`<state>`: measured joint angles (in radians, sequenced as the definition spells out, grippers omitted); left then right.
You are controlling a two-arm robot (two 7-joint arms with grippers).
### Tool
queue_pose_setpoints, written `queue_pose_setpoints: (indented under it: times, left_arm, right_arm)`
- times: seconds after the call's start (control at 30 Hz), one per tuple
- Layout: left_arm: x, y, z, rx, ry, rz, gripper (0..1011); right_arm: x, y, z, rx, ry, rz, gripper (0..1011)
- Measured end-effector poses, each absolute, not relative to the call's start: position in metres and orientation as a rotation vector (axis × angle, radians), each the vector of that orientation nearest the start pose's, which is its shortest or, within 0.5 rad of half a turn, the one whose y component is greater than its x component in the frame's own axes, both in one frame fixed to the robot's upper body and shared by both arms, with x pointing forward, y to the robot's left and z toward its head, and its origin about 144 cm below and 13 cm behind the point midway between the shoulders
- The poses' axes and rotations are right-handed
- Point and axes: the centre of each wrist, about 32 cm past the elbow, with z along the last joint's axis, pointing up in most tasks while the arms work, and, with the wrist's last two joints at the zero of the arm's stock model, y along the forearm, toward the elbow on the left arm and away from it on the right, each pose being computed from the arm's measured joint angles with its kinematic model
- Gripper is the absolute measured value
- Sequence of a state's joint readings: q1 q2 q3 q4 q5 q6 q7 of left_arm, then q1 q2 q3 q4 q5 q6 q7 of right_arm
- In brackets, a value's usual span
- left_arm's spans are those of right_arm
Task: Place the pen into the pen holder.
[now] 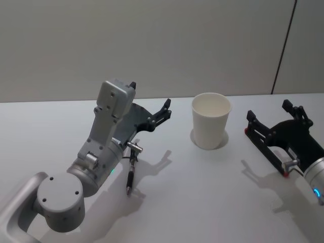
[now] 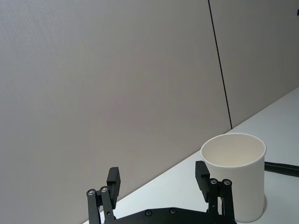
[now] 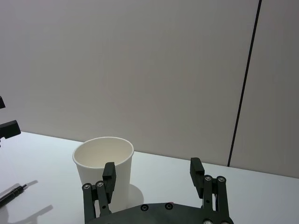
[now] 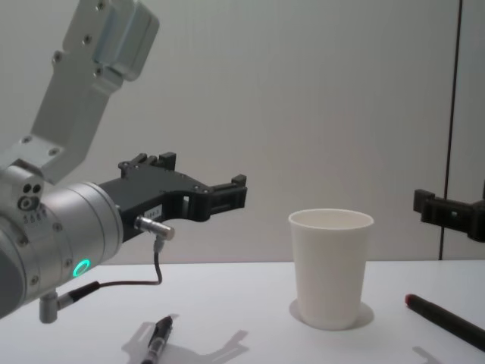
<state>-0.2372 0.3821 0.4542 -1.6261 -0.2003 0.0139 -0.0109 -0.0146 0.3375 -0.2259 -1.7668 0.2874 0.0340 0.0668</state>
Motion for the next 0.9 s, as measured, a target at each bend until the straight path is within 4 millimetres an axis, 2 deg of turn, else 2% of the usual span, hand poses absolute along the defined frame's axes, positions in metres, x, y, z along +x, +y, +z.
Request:
queue_pose_setpoints:
  times: [0.9]
  left_arm:
    - [0.4920,0.1984,1.2044,0.061,-0.268,1.124,1001]
  right_arm:
    - [0.4433,-0.2371,1.1887,0.026,-0.075,-1.229,1001]
